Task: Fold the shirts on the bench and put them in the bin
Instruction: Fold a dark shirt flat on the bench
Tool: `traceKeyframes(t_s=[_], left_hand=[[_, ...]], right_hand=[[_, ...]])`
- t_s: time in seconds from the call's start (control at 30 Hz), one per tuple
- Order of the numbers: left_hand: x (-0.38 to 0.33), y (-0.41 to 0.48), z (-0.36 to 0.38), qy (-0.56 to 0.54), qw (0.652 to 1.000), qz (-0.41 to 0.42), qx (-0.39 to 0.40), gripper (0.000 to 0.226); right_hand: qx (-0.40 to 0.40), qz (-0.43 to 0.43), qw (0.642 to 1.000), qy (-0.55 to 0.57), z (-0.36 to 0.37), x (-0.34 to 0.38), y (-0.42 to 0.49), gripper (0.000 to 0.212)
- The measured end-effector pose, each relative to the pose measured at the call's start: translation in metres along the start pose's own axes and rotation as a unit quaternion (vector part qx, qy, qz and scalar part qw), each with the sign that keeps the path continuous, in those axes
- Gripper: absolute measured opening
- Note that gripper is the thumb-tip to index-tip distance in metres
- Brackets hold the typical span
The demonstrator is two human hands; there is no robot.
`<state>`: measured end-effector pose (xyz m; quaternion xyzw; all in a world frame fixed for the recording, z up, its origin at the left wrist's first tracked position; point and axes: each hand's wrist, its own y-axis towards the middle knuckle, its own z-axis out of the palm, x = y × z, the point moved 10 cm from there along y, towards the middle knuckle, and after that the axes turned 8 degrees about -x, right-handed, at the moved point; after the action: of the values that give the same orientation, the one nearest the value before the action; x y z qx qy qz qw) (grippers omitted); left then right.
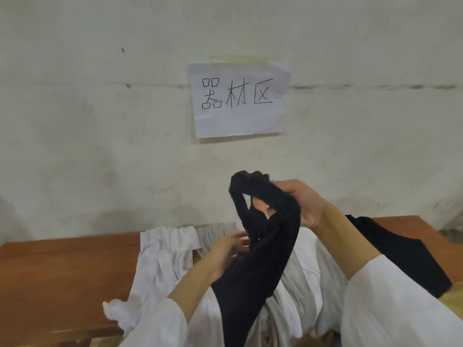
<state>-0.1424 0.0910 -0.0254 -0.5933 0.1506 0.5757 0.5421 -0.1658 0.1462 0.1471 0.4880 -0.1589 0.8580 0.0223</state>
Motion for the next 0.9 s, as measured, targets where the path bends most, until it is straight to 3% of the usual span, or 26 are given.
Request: traceKeyframes(t_s=[0.1,0.17,0.23,0.3,0.37,0.47,0.53,0.6,0.63,0.67,0.7,0.73,0.83,0.9], left_hand=[[-0.024,-0.017,0.038,-0.155,0.985,-0.032,0.063,0.038],[-0.040,-0.022,0.045,-0.212,0.976,-0.016,0.055,0.055],[-0.056,-0.027,0.057,-0.268,0.961,-0.003,0.070,0.055],[-0.073,-0.029,0.059,-0.295,0.952,0.028,0.077,0.049],[-0.094,-0.033,0.047,-0.305,0.948,0.075,0.051,0.043],[-0.125,-0.048,0.033,-0.309,0.941,0.122,0.059,0.036],[-0.139,-0.053,0.025,-0.273,0.950,0.140,0.061,0.036],[-0.150,-0.054,0.014,-0.231,0.961,0.150,0.032,0.038],[-0.155,-0.055,0.010,-0.222,0.963,0.148,0.022,0.038],[-0.156,-0.056,0.006,-0.213,0.967,0.142,0.011,0.037],[-0.156,-0.057,0.006,-0.194,0.973,0.126,0.010,0.034],[-0.155,-0.060,0.006,-0.153,0.982,0.111,0.003,0.028],[-0.164,-0.072,0.011,0.024,0.991,0.124,0.034,0.022],[-0.190,-0.084,0.018,-0.016,0.979,0.190,0.074,0.023]], right_hand=[[-0.097,-0.069,0.978,-0.169,-0.020,0.015,-0.011,0.020],[-0.183,-0.095,0.938,-0.278,-0.041,0.021,-0.015,0.021],[-0.251,-0.128,0.903,-0.325,-0.059,0.026,-0.025,0.024],[-0.254,-0.164,0.921,-0.245,-0.068,0.023,-0.031,0.024],[-0.228,-0.182,0.955,-0.046,-0.075,0.020,-0.039,0.030],[-0.191,-0.160,0.956,0.153,-0.083,0.018,-0.047,0.050],[-0.193,-0.159,0.950,0.188,-0.086,0.024,-0.053,0.048],[-0.263,-0.198,0.944,0.029,-0.093,0.040,-0.063,0.036],[-0.314,-0.214,0.916,-0.128,-0.096,0.051,-0.068,0.029],[-0.356,-0.221,0.864,-0.279,-0.095,0.062,-0.074,0.023],[-0.372,-0.204,0.820,-0.384,-0.092,0.067,-0.076,0.018],[-0.366,-0.171,0.803,-0.437,-0.089,0.067,-0.077,0.018],[-0.274,-0.105,0.839,-0.459,-0.070,0.066,-0.087,0.019],[-0.222,-0.149,0.894,-0.360,-0.060,0.087,-0.095,0.020]])
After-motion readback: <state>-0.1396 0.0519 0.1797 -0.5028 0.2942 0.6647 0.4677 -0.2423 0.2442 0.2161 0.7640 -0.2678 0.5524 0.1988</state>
